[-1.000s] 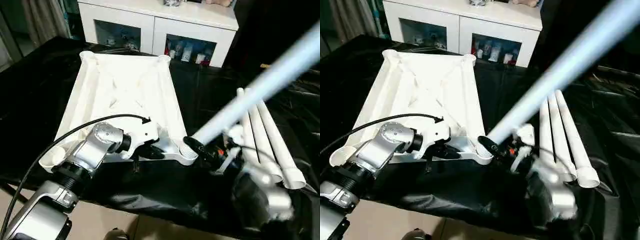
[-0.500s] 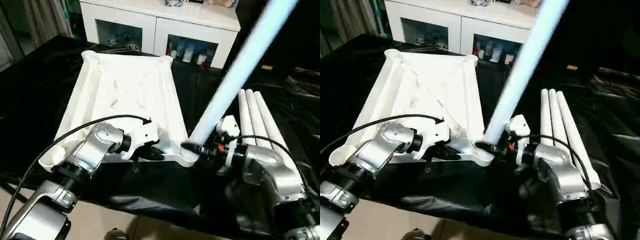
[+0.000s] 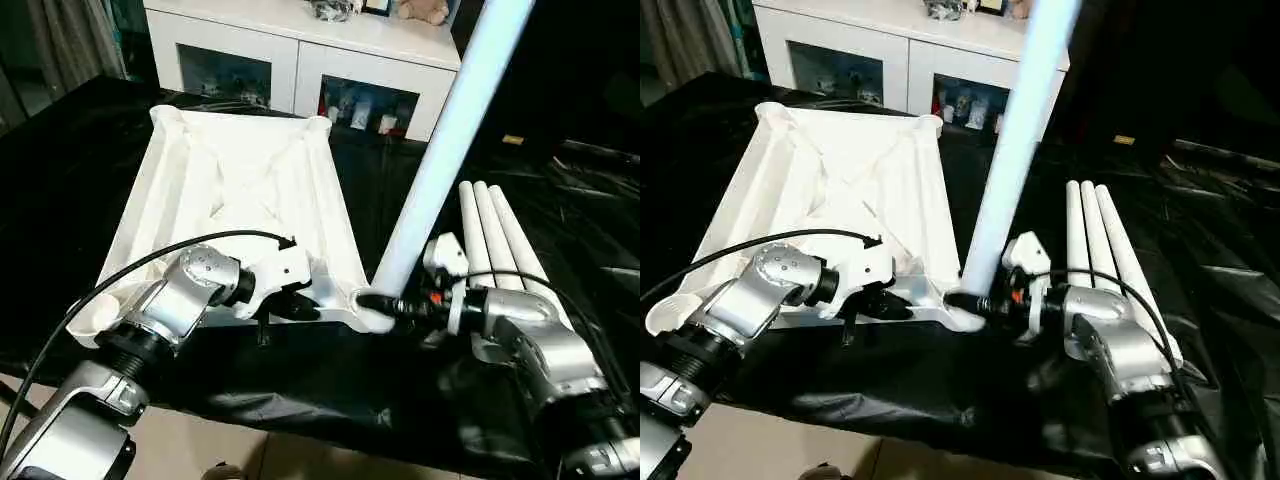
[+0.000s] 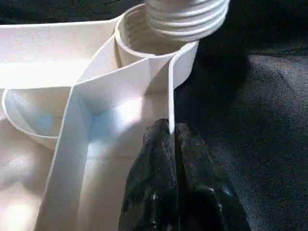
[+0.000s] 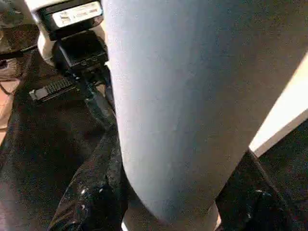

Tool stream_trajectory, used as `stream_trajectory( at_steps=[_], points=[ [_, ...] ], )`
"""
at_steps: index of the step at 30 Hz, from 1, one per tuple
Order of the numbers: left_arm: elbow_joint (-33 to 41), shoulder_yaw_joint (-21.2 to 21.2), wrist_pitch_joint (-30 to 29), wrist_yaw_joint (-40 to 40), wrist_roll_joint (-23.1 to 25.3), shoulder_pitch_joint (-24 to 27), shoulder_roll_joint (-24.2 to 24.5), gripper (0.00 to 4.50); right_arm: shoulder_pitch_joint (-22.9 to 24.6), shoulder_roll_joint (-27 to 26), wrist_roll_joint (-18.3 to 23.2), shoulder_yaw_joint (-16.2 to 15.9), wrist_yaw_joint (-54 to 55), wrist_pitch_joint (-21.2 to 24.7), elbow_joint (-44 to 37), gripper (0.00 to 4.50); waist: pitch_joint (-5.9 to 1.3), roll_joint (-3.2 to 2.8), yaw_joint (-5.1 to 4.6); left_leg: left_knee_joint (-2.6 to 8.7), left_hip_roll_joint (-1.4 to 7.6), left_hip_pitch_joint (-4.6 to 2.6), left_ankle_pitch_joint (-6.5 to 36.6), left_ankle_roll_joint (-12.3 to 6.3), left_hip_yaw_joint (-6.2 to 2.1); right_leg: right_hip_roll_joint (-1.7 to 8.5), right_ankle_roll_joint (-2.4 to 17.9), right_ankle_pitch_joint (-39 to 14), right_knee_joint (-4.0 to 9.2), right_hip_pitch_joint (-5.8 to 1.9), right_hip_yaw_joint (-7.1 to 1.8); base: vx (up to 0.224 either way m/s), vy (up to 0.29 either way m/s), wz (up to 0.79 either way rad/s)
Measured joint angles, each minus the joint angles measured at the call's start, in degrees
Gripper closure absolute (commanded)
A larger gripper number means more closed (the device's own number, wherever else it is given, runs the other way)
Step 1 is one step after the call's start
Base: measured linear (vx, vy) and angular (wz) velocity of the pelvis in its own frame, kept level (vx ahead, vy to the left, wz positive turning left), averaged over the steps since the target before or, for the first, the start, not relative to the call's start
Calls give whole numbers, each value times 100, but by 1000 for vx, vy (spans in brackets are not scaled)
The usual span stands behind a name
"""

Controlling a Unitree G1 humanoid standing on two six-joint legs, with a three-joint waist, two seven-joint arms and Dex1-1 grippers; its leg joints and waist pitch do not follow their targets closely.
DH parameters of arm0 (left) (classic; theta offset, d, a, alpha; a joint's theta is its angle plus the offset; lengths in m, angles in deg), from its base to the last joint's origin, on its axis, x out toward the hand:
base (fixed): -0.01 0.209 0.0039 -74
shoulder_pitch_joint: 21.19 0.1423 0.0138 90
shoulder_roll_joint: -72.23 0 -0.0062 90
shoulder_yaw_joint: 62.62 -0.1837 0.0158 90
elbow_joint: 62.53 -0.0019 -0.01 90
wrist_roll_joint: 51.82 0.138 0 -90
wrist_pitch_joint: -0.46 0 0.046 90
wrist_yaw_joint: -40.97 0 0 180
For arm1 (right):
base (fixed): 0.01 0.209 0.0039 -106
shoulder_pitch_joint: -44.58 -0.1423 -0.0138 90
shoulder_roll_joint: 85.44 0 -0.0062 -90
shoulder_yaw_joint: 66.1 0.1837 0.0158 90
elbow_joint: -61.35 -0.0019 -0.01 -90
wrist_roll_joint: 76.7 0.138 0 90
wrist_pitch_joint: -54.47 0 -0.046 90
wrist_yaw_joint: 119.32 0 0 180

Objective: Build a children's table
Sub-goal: Insert table leg to table base

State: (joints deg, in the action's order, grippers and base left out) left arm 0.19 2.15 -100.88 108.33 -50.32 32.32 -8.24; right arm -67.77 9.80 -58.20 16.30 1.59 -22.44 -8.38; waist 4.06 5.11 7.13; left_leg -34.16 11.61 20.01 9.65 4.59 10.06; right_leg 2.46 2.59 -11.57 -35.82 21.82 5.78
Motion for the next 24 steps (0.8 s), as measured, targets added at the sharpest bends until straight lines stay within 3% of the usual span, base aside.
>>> stream_trajectory(
  at_steps=[8,24],
  points=[
    [7,3,72,49,48,-1,82,450,-543,-87,-220,-87,116,23,536,259,1,-1,-52,2,2,1,1,1,0,0,2,1,-5,3,2,0,0,0],
    [8,6,99,44,84,-2,92,450,-789,-270,-332,-222,-95,57,881,259,1,-1,-62,2,2,1,1,1,0,0,1,0,-2,2,2,0,0,0]
  ],
)
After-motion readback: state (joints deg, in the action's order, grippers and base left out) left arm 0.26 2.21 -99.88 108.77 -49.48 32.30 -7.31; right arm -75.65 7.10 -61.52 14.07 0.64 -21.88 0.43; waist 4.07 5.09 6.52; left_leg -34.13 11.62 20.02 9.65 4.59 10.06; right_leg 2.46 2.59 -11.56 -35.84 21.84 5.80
